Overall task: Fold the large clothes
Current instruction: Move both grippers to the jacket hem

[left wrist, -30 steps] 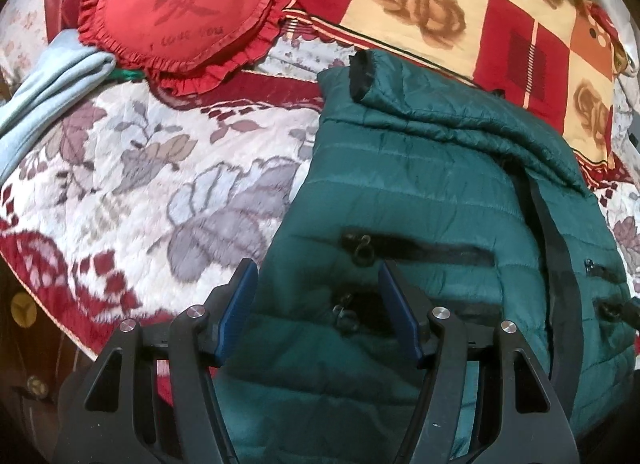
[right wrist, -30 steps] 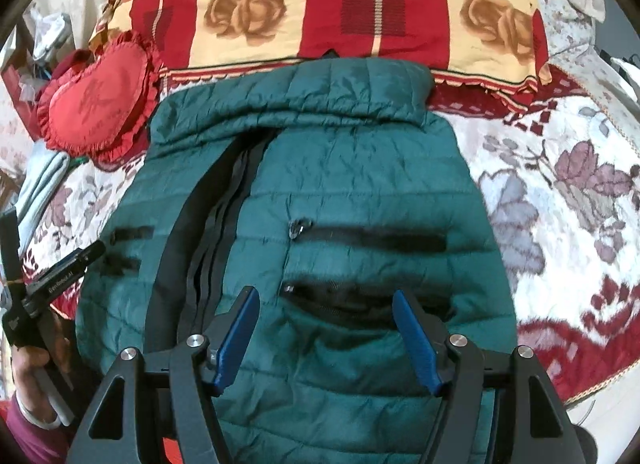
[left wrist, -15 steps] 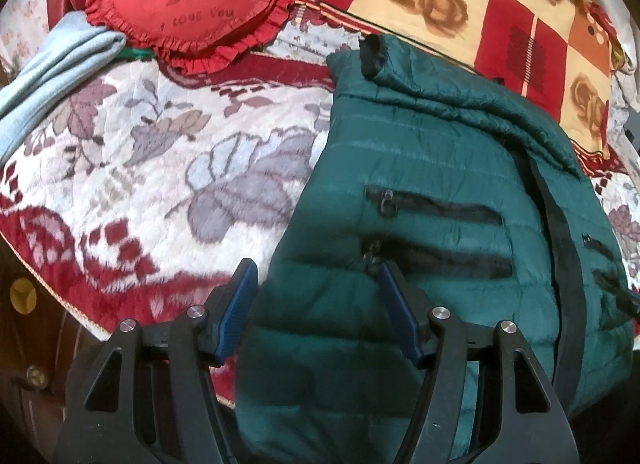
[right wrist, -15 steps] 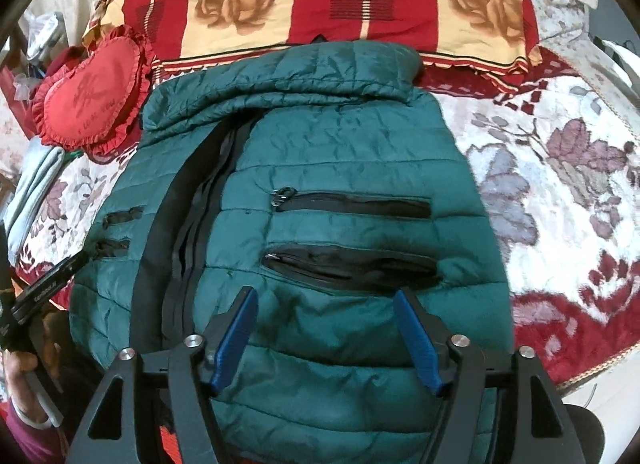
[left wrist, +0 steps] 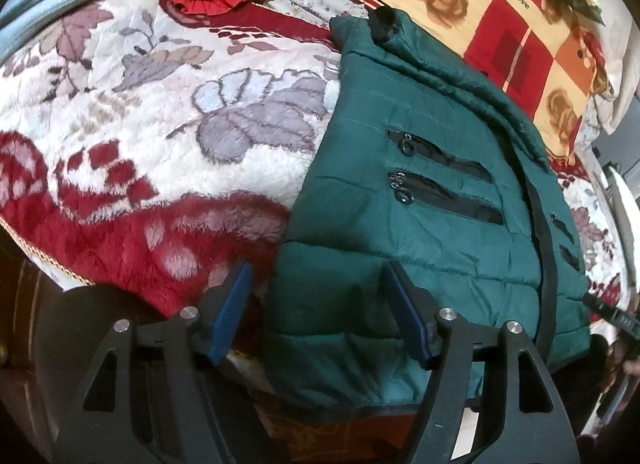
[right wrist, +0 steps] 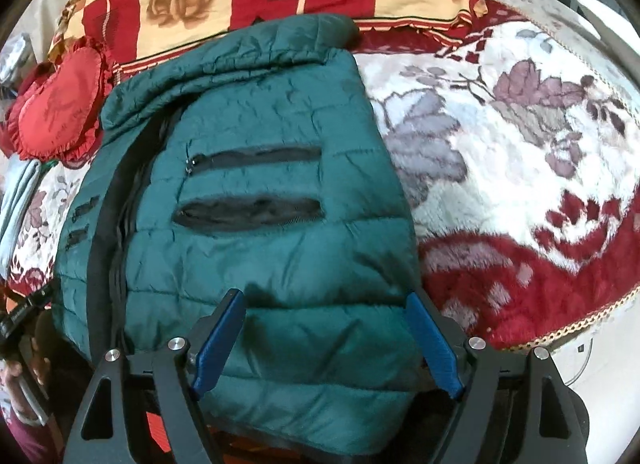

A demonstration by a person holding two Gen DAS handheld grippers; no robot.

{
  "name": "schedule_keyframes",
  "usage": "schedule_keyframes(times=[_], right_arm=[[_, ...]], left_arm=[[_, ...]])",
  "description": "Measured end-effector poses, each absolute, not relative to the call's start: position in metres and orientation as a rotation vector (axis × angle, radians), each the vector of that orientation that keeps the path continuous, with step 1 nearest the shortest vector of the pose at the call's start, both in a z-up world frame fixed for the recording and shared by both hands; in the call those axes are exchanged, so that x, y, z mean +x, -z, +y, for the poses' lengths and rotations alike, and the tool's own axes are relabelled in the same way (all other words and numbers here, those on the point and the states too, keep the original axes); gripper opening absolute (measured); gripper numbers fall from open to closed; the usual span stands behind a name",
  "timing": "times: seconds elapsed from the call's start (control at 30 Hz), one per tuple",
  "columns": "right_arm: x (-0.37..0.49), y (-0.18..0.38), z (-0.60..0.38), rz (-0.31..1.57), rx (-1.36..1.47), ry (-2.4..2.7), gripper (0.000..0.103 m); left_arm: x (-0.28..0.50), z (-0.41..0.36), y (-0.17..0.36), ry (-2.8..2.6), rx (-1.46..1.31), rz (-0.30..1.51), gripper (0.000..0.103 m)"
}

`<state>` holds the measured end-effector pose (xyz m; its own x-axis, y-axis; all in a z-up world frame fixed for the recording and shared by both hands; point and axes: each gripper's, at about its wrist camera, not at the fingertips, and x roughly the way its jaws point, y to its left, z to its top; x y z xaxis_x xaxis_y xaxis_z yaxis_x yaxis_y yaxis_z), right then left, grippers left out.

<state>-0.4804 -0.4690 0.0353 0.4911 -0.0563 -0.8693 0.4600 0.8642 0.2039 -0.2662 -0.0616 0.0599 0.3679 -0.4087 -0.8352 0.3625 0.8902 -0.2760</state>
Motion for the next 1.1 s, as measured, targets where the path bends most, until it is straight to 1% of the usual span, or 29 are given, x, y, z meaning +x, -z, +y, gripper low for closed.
schedule_keyframes(times=[0.07, 0.2, 0.27, 0.37, 0.7, 0.8, 0.93, 1.0, 1.07, 1.1], right_arm=[[-0.483, -0.033, -0.469, 1.028, 0.443, 0.312, 0.086], [-0.487, -0.03, -0.469, 1.038, 0.456, 0.295, 0.087], [-0.488, -0.027, -0.471, 1.043, 0.482, 0.283, 0.088], [-0.489, -0.024, -0.47, 1.056, 0.511, 0.25, 0.088], [-0.488, -0.026, -0.464, 1.061, 0.525, 0.17, 0.088], [-0.491, -0.021, -0.465, 1.089, 0.518, 0.171, 0.085], [-0.495, -0.015, -0.461, 1.105, 0.506, 0.159, 0.085], [-0.494, -0.008, -0.459, 1.141, 0.485, 0.165, 0.085], [-0.496, -0.007, -0.458, 1.132, 0.492, 0.156, 0.085], [-0.497, -0.009, -0.458, 1.11, 0.503, 0.148, 0.076]], left_arm=[[-0.265, -0.059, -0.058, 0.508, -0.077, 1.109, 0.068], [-0.258, -0.047, -0.056, 0.503, -0.164, 1.137, 0.068], [-0.256, -0.043, -0.052, 0.498, -0.178, 1.156, 0.074], [-0.258, -0.043, -0.047, 0.517, -0.173, 1.192, 0.076], [-0.27, -0.057, -0.043, 0.539, -0.102, 1.179, 0.076], [-0.272, -0.06, -0.041, 0.541, -0.088, 1.173, 0.079], [-0.272, -0.064, -0.039, 0.543, -0.073, 1.17, 0.081], [-0.273, -0.065, -0.038, 0.538, -0.071, 1.17, 0.081], [-0.273, -0.066, -0.038, 0.542, -0.07, 1.174, 0.081], [-0.274, -0.067, -0.037, 0.545, -0.071, 1.177, 0.081]])
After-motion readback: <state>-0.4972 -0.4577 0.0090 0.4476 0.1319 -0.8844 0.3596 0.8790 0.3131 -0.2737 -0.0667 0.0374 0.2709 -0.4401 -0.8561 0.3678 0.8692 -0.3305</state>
